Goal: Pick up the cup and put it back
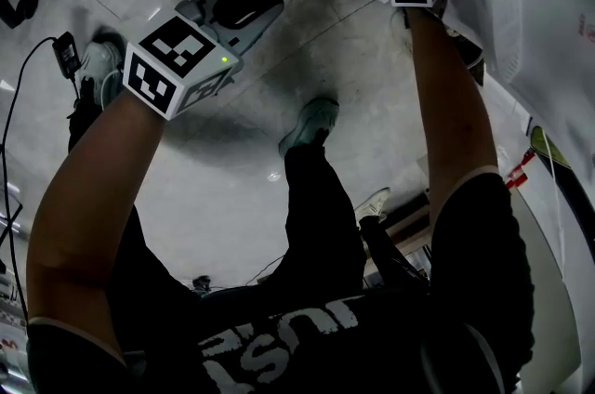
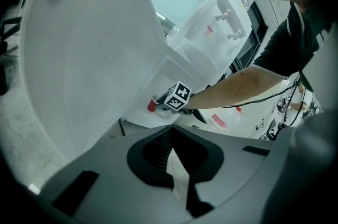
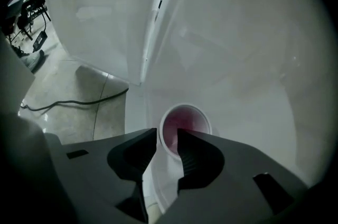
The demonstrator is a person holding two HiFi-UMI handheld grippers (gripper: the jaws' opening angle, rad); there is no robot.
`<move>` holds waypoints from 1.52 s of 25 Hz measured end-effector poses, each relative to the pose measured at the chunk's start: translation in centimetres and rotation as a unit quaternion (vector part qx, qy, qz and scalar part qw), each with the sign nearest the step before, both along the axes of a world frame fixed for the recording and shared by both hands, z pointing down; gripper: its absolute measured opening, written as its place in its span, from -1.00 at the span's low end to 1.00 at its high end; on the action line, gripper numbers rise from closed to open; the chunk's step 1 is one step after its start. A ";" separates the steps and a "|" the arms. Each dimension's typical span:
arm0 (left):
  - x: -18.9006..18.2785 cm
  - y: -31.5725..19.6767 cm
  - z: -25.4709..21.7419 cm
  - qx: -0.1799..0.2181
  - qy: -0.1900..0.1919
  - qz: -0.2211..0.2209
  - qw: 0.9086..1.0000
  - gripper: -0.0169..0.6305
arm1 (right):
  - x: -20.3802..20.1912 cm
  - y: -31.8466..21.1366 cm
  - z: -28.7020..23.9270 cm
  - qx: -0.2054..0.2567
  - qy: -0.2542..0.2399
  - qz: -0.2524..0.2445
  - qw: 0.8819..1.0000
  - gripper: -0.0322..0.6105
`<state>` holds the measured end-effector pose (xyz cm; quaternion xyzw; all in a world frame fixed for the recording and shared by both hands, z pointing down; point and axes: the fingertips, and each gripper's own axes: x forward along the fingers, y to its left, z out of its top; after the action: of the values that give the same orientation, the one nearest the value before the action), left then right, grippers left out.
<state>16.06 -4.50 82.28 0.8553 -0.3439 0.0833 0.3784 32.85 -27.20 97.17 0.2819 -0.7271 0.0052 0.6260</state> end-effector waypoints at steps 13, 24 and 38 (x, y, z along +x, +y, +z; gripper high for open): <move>-0.4 1.5 -7.9 0.021 0.020 0.003 1.000 -0.92 | -3.4 8.4 -10.0 -0.005 -0.076 0.029 0.997 -0.36; -4.1 2.2 -29.7 0.059 0.024 -0.026 0.998 -0.92 | -8.2 21.3 -33.2 -0.094 -0.193 0.066 0.974 -0.63; -16.3 0.7 -56.6 0.150 0.049 -0.033 0.987 -0.92 | -21.2 24.2 -64.7 -0.120 -0.295 0.019 0.948 -0.79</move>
<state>-0.29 -3.85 25.64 0.8936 -0.3617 -0.0240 0.2648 11.65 -2.98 32.43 0.2043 -0.8678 0.1867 0.4127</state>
